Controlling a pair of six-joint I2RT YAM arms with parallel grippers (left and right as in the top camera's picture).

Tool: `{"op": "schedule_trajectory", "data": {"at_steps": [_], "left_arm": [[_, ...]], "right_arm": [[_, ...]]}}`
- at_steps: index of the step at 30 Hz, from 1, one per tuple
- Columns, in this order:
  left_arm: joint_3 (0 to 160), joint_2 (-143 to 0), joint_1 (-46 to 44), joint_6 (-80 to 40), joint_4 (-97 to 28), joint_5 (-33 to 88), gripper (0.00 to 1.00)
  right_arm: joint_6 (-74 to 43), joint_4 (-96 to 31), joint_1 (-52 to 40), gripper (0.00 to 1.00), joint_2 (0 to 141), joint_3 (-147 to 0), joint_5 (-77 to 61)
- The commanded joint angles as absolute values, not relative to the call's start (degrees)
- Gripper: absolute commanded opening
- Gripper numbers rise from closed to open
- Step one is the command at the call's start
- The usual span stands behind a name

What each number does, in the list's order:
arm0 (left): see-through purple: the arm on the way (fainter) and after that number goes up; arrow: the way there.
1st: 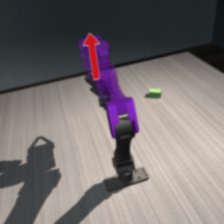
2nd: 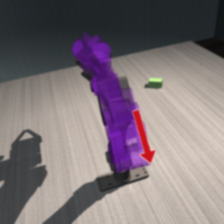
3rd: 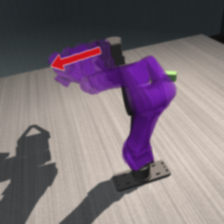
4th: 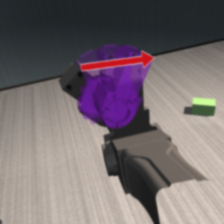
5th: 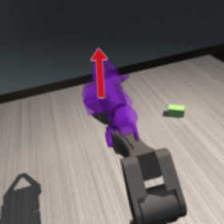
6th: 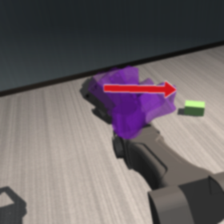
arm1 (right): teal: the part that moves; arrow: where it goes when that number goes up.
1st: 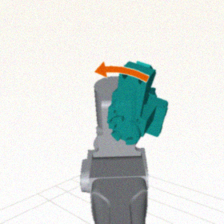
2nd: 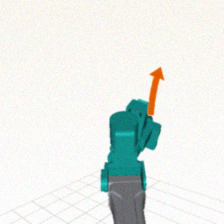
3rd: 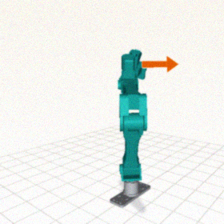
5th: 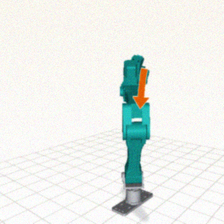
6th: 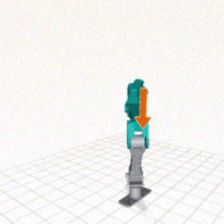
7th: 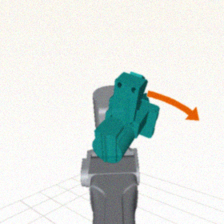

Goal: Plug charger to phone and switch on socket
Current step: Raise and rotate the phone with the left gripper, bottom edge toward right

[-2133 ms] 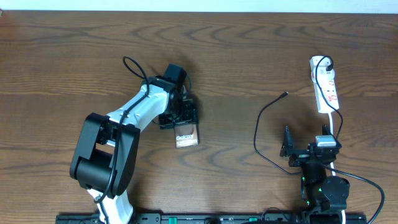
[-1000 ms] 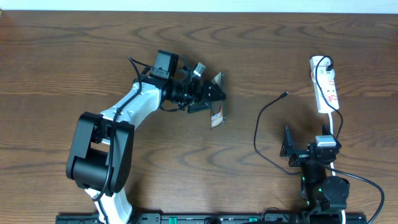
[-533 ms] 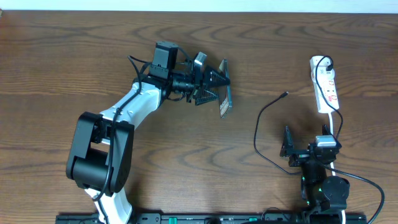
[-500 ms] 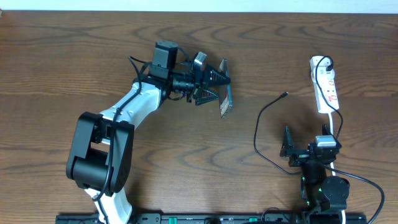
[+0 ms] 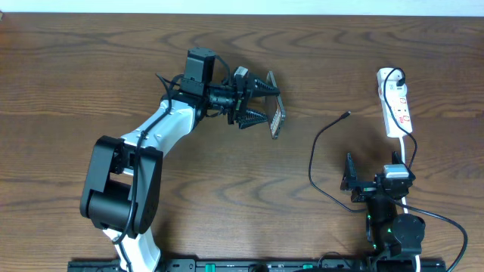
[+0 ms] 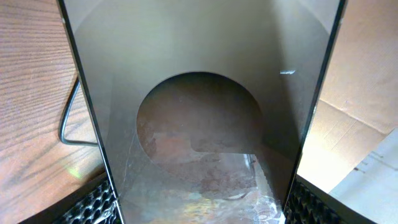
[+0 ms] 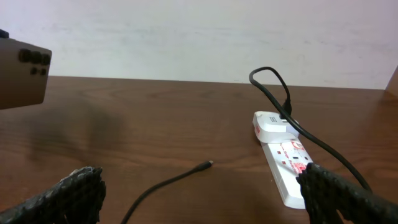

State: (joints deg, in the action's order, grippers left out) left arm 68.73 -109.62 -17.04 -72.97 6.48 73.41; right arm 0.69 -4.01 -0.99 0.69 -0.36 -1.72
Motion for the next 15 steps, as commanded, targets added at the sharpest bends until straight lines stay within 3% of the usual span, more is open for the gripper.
{"op": "schedule_trajectory", "data": {"at_steps": [1,15], "left_arm": [[70.8,-108.5,-16.6,-75.2,7.0,76.1,0.54],[70.8,-108.5,-16.6,-75.8,7.0,77.0,0.54]], "right_arm": [[1.2,-4.3,-1.5,0.99,0.7,-0.3,-1.7],[1.2,-4.3,-1.5,0.99,0.7,-0.3,-1.7]]}}
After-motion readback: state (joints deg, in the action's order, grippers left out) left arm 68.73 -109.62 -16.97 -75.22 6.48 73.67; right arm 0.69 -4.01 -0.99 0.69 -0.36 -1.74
